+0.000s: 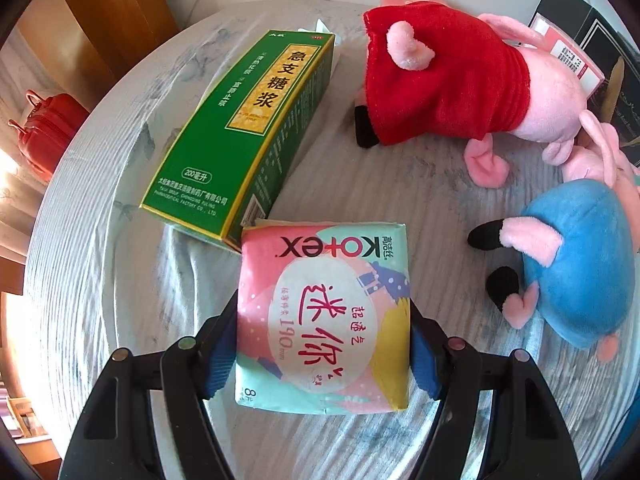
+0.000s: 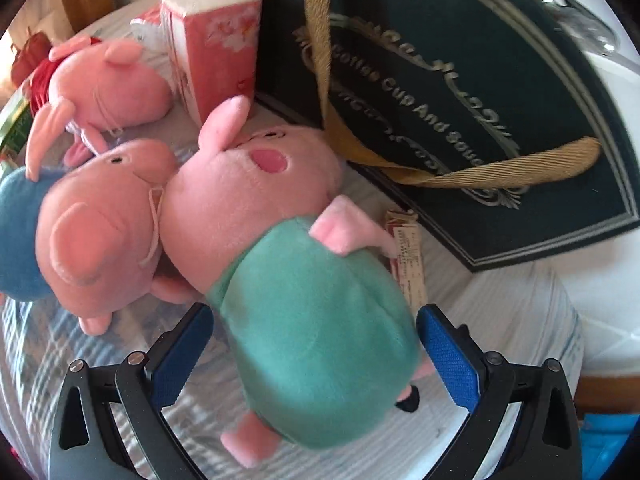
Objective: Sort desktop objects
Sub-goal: 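Grasp the Kotex pad pack with the left tool while the right tool grasps the teal-shirt pig plush, then lift the Kotex pack with the left tool while the right tool carries the pig toward the crate, then open the left tool over the crate dropping the Kotex pack while the right tool drops the pig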
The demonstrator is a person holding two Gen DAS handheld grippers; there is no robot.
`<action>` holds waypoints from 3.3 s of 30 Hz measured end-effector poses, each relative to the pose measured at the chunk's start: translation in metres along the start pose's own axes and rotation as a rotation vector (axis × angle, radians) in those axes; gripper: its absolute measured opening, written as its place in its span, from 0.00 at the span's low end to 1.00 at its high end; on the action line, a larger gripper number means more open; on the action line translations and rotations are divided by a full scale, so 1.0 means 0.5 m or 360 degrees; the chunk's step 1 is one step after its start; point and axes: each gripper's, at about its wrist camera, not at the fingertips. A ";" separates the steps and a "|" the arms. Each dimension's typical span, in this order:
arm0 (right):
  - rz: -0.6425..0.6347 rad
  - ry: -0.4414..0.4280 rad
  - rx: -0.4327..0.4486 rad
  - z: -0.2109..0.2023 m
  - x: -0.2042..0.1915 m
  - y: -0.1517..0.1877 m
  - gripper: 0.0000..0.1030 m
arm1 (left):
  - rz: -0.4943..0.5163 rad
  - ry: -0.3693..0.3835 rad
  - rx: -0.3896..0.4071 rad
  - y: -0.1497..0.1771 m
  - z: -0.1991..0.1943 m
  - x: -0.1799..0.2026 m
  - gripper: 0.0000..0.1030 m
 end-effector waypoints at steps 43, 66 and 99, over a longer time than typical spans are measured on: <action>0.0948 0.0311 0.1178 -0.868 -0.149 0.659 0.81 | 0.0273 0.0369 0.0827 0.391 -0.691 0.185 0.67; 0.1215 0.0947 0.1355 -1.064 0.124 1.090 0.81 | 0.0639 0.0866 0.1165 0.508 -0.985 0.772 0.67; 0.1391 0.1074 0.1160 -0.989 0.317 1.268 0.82 | 0.1013 0.0839 0.1000 0.619 -0.986 1.144 0.69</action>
Point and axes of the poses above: each gripper's, at about its wrist camera, not at the fingertips, and z roughly the way its jaws point, x to its right, y to its underside, and after that the axes turned 9 degrees about x, right-handed
